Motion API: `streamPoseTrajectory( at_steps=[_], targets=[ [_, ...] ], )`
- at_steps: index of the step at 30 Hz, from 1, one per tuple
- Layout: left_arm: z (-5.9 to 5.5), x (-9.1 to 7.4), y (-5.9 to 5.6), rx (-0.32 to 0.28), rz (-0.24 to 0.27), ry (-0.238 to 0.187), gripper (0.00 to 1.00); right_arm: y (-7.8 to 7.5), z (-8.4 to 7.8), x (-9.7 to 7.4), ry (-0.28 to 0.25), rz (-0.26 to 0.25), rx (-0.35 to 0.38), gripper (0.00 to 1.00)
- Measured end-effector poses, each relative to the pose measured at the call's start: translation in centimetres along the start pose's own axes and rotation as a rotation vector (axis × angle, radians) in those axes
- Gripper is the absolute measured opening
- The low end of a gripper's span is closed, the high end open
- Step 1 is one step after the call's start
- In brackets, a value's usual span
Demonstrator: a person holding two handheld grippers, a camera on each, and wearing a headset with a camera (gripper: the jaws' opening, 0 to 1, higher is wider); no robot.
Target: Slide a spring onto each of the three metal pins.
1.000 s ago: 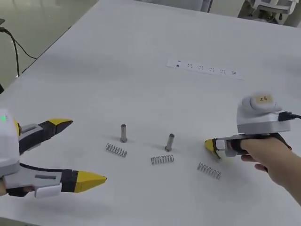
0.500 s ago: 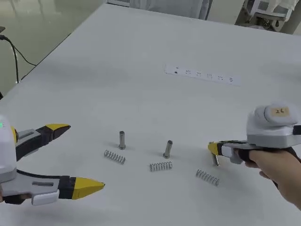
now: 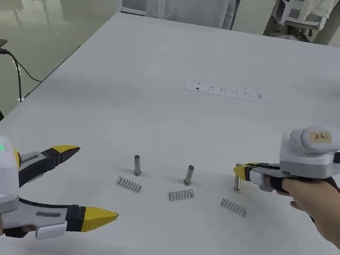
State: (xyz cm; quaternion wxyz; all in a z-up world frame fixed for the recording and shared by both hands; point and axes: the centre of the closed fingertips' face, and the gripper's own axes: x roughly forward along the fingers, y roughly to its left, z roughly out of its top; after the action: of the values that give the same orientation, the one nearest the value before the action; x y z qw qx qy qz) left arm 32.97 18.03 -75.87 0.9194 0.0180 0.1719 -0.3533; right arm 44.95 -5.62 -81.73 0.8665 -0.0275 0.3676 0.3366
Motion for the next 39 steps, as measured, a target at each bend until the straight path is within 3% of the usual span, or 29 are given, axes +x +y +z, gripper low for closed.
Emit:
streamPoseTrajectory(
  at_steps=[16,30,39],
  targets=[
    [0.0,-0.3,-0.1,-0.003,0.001,-0.009,0.98,0.9,-0.2,-1.2,-0.013,-0.01,-0.07,0.05],
    [-0.2,-0.2,-0.5,-0.002,-0.009,-0.007,0.98,0.9,-0.5,-1.1,0.001,-0.019,-0.149,0.05],
    [-0.5,-0.2,-0.7,-0.002,-0.015,-0.004,0.98,0.6,-0.8,-1.1,-0.002,-0.024,-0.147,0.05]
  ],
)
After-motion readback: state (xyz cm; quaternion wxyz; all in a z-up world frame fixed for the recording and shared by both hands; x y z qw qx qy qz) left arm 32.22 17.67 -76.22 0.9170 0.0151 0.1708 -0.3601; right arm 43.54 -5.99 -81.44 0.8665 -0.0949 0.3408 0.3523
